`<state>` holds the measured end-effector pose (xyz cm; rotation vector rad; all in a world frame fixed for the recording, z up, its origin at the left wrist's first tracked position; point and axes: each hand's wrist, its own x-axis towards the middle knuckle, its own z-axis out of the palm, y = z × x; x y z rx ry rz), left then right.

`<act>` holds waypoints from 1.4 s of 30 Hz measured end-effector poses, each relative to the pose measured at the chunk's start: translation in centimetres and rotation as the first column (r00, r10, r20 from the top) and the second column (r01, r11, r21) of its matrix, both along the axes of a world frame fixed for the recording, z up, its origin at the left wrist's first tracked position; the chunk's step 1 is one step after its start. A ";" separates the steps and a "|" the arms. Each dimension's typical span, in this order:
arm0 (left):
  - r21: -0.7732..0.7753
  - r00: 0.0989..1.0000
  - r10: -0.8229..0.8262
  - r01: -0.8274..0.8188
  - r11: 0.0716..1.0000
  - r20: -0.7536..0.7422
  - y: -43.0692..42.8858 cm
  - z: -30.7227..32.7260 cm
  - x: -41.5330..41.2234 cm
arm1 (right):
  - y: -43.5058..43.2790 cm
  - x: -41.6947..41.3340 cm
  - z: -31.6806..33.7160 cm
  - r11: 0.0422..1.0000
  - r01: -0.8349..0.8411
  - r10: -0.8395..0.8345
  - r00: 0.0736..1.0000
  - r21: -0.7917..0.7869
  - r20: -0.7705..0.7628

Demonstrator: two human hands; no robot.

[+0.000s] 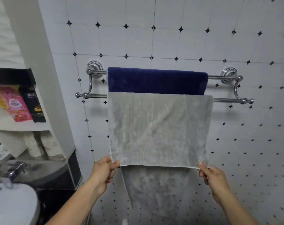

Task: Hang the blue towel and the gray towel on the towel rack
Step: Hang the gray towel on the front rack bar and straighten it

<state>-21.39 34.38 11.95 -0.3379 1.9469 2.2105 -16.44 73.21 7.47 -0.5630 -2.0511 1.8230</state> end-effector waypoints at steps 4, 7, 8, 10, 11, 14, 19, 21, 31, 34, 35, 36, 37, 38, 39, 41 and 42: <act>-0.045 0.995 0.020 -0.016 0.999 0.100 0.1 -3.6 1.0 | -0.2 1.6 -2.9 1.000 -0.011 0.011 0.996 -0.003 0.089; -0.095 0.990 0.050 -0.038 0.995 0.133 0.1 -5.5 1.3 | -0.4 2.4 -4.4 0.999 -0.035 0.031 0.990 0.024 0.135; -0.122 0.988 0.053 -0.035 0.992 0.148 0.1 -5.9 1.5 | -0.4 2.7 -4.8 0.998 -0.050 0.042 0.988 0.048 0.151; -0.176 0.982 0.052 -0.020 0.984 0.179 0.0 -6.5 1.9 | -0.5 3.1 -5.8 0.993 -0.077 0.059 0.981 0.091 0.185; -0.196 0.980 0.050 -0.012 0.981 0.192 0.0 -6.6 2.2 | -0.6 3.3 -6.1 0.990 -0.090 0.066 0.976 0.109 0.206; -0.218 0.979 0.035 0.010 0.976 0.200 0.0 -5.9 2.0 | -0.7 2.9 -5.7 0.979 -0.140 0.101 0.963 0.145 0.249; -0.193 0.996 -0.051 0.063 0.979 0.068 0.0 -1.3 -0.1 | -0.4 -1.1 1.5 0.970 -0.162 0.129 0.976 0.183 0.178; -0.118 0.997 -0.073 0.074 0.990 0.016 -0.1 1.2 -1.5 | -0.6 -3.2 6.0 0.974 -0.158 0.150 0.987 0.164 0.059; 0.032 0.916 -0.015 0.030 0.999 -0.400 0.1 12.0 -6.8 | -0.6 -7.0 10.8 0.969 -0.217 0.230 0.967 0.118 -0.114; 0.048 0.891 0.015 0.008 0.999 -0.454 -0.3 12.0 -7.2 | -0.2 -5.9 7.9 0.971 -0.229 0.235 0.966 0.064 -0.109; 0.056 0.881 0.033 -0.007 0.998 -0.472 -0.5 11.7 -7.2 | 0.0 -5.6 7.2 0.974 -0.222 0.226 0.967 0.048 -0.118; 0.054 0.873 0.043 -0.019 0.998 -0.486 -0.8 11.3 -7.2 | 0.2 -5.2 6.6 0.975 -0.218 0.221 0.967 0.038 -0.124; 0.041 0.871 0.050 -0.034 0.999 -0.488 -1.2 10.8 -7.2 | 0.5 -4.8 6.1 0.975 -0.219 0.221 0.968 0.030 -0.123; 0.019 0.876 0.059 -0.056 0.998 -0.479 -1.6 10.2 -7.1 | 0.9 -4.4 5.6 0.975 -0.221 0.223 0.968 0.028 -0.116; 0.001 0.883 0.070 -0.079 0.997 -0.464 -1.9 9.5 -7.1 | 1.2 -4.1 5.1 0.974 -0.225 0.227 0.968 0.030 -0.104; -0.027 0.898 0.082 -0.104 0.994 -0.433 -2.3 8.3 -6.9 | 1.4 -3.7 4.4 0.971 -0.239 0.240 0.967 0.024 -0.085; -0.032 0.904 0.075 -0.097 0.995 -0.421 -2.3 8.0 -6.9 | 1.4 -3.7 4.3 0.968 -0.250 0.250 0.965 0.014 -0.083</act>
